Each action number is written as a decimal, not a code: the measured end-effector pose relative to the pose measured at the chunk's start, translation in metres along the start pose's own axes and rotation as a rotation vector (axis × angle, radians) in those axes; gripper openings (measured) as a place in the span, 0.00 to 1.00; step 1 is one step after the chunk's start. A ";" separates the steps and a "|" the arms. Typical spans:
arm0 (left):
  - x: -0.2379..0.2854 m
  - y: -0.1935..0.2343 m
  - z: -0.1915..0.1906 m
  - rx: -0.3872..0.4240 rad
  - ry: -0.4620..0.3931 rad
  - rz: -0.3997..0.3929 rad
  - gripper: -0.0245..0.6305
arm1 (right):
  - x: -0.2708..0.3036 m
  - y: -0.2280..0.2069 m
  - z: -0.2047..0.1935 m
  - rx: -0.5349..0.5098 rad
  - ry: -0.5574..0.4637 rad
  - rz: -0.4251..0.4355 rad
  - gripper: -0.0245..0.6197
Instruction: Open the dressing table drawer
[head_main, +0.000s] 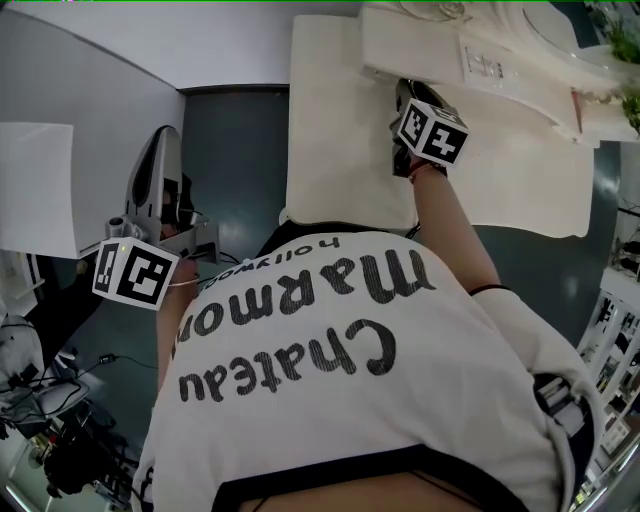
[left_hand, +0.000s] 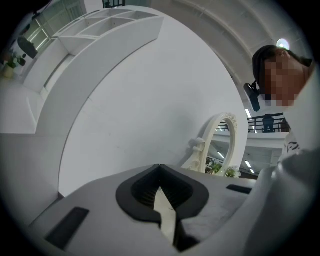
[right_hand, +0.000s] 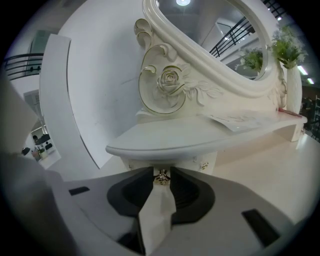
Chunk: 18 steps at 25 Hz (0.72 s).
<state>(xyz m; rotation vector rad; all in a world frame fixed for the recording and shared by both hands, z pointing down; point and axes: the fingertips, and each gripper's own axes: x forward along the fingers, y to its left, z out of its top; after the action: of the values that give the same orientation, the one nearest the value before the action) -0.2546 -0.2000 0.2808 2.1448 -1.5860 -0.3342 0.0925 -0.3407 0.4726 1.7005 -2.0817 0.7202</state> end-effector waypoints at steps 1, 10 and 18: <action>-0.002 -0.001 0.001 0.003 -0.004 0.006 0.07 | 0.000 0.001 0.000 0.005 0.000 0.008 0.21; -0.007 -0.023 0.000 0.014 -0.015 0.002 0.07 | -0.003 -0.006 -0.003 0.046 0.000 0.017 0.21; -0.015 -0.035 -0.004 0.000 -0.035 0.009 0.07 | -0.005 -0.006 -0.009 0.050 0.025 0.030 0.21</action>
<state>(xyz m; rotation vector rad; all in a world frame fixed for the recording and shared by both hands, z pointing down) -0.2280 -0.1769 0.2665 2.1428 -1.6146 -0.3710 0.0987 -0.3321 0.4782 1.6815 -2.0927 0.8051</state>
